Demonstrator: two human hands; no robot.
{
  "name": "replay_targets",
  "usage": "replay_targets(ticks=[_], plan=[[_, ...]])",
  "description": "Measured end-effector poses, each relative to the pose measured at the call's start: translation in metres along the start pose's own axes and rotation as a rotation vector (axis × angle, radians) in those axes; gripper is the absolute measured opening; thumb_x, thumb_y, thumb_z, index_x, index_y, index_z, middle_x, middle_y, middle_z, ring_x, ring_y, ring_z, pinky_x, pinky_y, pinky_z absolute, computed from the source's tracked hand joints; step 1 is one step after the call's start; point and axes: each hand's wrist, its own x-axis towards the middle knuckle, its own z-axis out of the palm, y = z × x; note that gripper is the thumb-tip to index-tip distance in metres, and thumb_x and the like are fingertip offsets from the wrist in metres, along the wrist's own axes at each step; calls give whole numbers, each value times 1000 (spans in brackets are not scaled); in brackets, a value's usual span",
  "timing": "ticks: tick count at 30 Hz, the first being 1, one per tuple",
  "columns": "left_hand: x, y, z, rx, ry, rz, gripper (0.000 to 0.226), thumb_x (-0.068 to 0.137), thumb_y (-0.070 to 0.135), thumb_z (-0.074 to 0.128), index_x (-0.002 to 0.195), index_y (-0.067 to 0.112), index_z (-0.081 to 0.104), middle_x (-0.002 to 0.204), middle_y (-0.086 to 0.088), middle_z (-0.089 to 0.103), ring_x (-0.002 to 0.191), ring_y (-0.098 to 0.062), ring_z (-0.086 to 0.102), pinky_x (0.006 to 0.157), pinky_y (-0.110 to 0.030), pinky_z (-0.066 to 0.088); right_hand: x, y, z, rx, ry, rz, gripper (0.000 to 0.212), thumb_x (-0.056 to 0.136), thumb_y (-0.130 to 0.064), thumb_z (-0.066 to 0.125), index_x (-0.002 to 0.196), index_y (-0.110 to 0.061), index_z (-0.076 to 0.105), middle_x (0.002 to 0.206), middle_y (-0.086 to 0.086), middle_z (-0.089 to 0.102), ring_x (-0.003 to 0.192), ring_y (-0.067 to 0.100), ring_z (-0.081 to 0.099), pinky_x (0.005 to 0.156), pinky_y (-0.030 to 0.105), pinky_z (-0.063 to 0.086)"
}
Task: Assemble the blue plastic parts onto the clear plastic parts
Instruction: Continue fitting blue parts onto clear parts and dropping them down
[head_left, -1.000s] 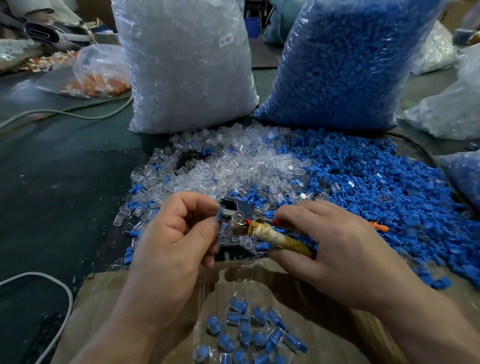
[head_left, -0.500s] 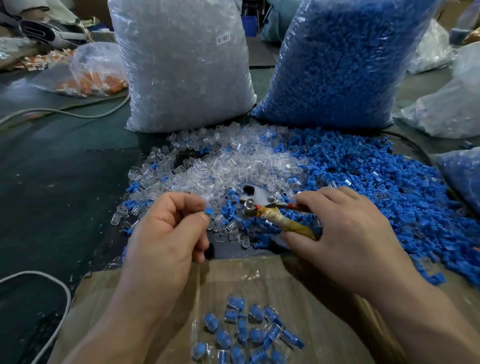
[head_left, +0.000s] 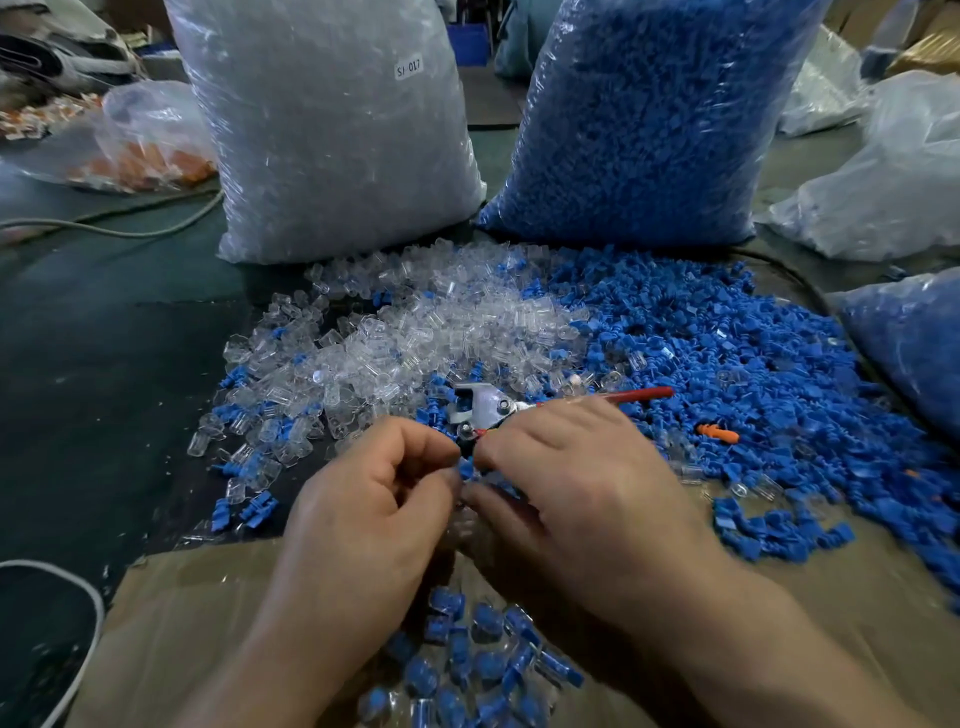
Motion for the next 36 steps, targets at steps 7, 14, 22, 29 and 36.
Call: replay_targets(ticks=[7, 14, 22, 29, 36], plan=[[-3, 7, -6, -71, -26, 46, 28, 75, 58, 55, 95, 45, 69, 73, 8, 72, 62, -9, 68, 55, -28, 59, -2, 0, 1, 68, 46, -11, 22, 99, -26, 44, 88, -17, 61, 79, -3, 59, 70, 17, 53, 67, 29, 42], [0, 7, -16, -95, -156, -45, 44, 75, 69, 52, 82, 28, 67, 59, -6, 65, 47, -11, 57, 45, -21, 49, -3, -15, -4, 227, -67, 68, 26, 98, -42, 35, 86, -26, 52, 77, -12, 51, 68, 9, 46, 59, 34, 42], [-7, 8, -25, -36, -273, 289, 20, 78, 56, 69, 92, 41, 70, 75, 5, 71, 57, -9, 64, 49, -23, 54, -2, -15, -19, 1250, -454, 766, 21, 74, -32, 53, 57, -21, 52, 51, 0, 45, 42, 16, 37, 43, 26, 27], [5, -3, -46, 395, -286, 198, 11, 80, 28, 70, 82, 39, 67, 72, 16, 69, 66, -4, 65, 65, -12, 50, -12, -3, -5, -91, -321, 326, 27, 95, -56, 39, 95, -33, 53, 80, -12, 53, 70, 11, 54, 61, 34, 50], [3, 0, -42, 521, -535, 283, 25, 77, 62, 52, 82, 41, 66, 86, 21, 64, 77, -2, 64, 65, -30, 52, -3, -3, 8, -178, -286, 230, 38, 93, -66, 36, 115, -37, 47, 89, -6, 43, 70, 22, 47, 48, 30, 24]])
